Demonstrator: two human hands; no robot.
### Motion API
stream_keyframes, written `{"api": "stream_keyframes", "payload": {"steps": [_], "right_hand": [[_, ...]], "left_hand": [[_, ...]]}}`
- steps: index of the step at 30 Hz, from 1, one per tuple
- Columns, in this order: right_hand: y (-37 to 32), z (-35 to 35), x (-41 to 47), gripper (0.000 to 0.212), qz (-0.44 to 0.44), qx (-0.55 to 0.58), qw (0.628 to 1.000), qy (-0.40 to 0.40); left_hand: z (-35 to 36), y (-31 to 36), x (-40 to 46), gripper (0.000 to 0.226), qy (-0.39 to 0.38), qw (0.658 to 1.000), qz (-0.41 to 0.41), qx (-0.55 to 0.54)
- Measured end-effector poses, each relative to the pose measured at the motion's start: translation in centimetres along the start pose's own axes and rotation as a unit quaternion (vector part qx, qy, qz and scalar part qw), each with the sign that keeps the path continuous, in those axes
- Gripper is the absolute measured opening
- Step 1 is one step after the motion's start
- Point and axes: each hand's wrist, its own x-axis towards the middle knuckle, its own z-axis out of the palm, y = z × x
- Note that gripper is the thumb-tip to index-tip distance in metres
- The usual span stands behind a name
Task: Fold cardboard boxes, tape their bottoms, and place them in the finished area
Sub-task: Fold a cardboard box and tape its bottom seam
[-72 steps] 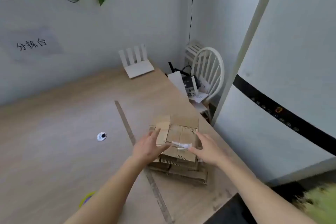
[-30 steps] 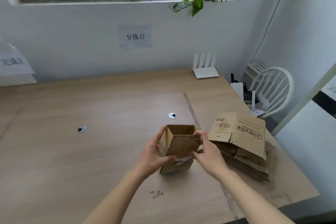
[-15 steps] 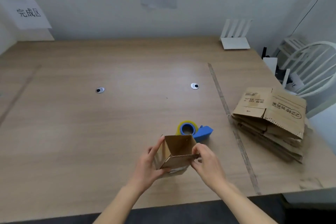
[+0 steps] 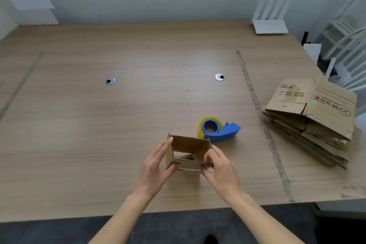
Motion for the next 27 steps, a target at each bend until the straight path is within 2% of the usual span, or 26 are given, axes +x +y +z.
{"api": "stream_keyframes", "payload": {"steps": [4,8,12,16,18,22,27], "right_hand": [[-0.7,0.8,0.4,0.036,-0.015,0.000,1.000,-0.005],[-1.1,1.3,0.4,0.034,-0.012,0.016,1.000,-0.018],[-1.3,1.4,0.4,0.022,-0.005,0.052,0.998,-0.021],[-1.9,0.8,1.3,0.047,0.000,0.075,0.997,0.007],[-1.9,0.8,1.8,0.052,0.001,0.063,0.998,0.007],[-1.4,0.5,2.5,0.066,0.022,0.064,0.997,-0.042],[-0.8,0.4,2.8,0.084,0.020,0.053,0.995,-0.088]], "left_hand": [[-0.3,0.4,-0.4,0.084,0.039,0.999,-0.021,-0.004],[-0.4,0.5,-1.0,0.074,0.048,0.997,-0.053,0.007],[-0.6,0.5,-0.9,0.058,0.065,0.993,-0.100,0.003],[-0.8,0.6,-0.7,0.040,0.085,0.990,-0.116,0.008],[-0.7,0.5,-0.5,0.033,0.087,0.989,-0.120,0.010],[-0.7,0.4,-0.3,0.040,0.083,0.990,-0.118,0.007],[-0.8,0.4,-1.1,0.049,0.057,0.995,-0.066,0.053]]}}
